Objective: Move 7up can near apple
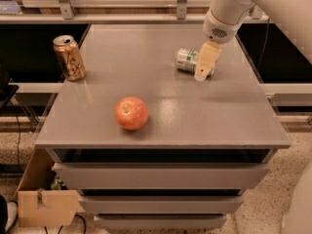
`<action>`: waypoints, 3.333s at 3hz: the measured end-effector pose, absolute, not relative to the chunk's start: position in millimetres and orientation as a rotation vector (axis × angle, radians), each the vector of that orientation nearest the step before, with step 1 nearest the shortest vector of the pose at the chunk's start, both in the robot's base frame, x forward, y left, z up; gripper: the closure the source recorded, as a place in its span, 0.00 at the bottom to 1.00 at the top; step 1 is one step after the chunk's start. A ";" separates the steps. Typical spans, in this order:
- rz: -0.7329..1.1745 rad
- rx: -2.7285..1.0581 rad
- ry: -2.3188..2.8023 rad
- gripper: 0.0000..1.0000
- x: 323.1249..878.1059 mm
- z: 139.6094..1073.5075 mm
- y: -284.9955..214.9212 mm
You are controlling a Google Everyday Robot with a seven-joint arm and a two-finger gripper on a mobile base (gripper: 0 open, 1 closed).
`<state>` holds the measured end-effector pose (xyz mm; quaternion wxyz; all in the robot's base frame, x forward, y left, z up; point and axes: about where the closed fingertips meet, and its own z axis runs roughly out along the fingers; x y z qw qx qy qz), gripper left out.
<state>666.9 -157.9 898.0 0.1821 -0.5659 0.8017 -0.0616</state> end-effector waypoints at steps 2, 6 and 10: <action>-0.083 -1.636 2.281 0.00 680.1 867.4 -142.5; -0.120 -1.713 2.192 0.88 675.6 863.5 -133.9; -0.066 -2.076 1.786 1.00 641.6 898.2 -133.5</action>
Offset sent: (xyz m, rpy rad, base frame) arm 0.0186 0.0196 -0.0428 0.0504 0.0964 0.0306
